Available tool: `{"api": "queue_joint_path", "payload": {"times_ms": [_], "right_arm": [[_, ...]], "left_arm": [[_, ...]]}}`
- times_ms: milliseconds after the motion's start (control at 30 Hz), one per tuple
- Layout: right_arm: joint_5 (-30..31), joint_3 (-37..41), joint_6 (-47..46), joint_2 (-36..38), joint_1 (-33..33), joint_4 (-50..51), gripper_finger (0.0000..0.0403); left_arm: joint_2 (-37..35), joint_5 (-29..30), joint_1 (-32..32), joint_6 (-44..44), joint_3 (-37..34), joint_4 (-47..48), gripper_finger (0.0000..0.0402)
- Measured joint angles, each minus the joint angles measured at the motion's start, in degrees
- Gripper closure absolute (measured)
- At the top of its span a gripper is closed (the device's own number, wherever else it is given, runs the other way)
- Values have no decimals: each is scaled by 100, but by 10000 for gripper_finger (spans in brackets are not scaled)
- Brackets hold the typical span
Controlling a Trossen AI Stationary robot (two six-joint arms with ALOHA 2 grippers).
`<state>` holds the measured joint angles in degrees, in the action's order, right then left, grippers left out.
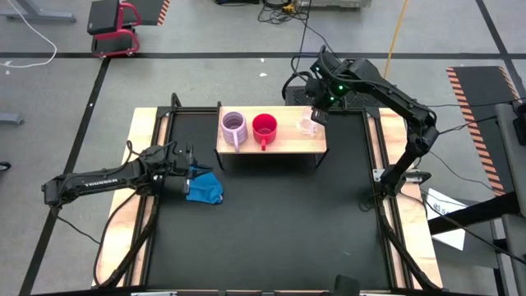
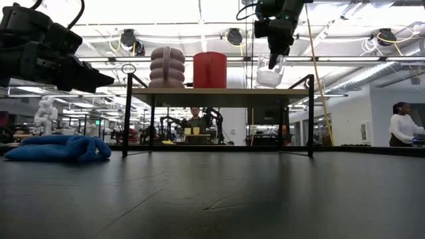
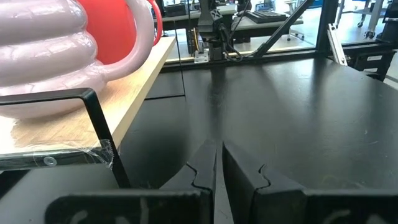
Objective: Stack small to large cups/mugs on shelf
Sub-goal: Put the transparent mug on the shelf
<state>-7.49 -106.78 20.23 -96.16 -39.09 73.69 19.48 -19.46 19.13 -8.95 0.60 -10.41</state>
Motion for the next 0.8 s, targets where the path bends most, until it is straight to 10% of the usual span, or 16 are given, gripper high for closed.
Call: {"api": "queue_joint_path", "payload": {"times_ms": [800], "right_arm": [[-1, 0, -210, 0, 398, 25, 403]], "left_arm": [[0, -2, -2, 66, 0, -17, 371]]}}
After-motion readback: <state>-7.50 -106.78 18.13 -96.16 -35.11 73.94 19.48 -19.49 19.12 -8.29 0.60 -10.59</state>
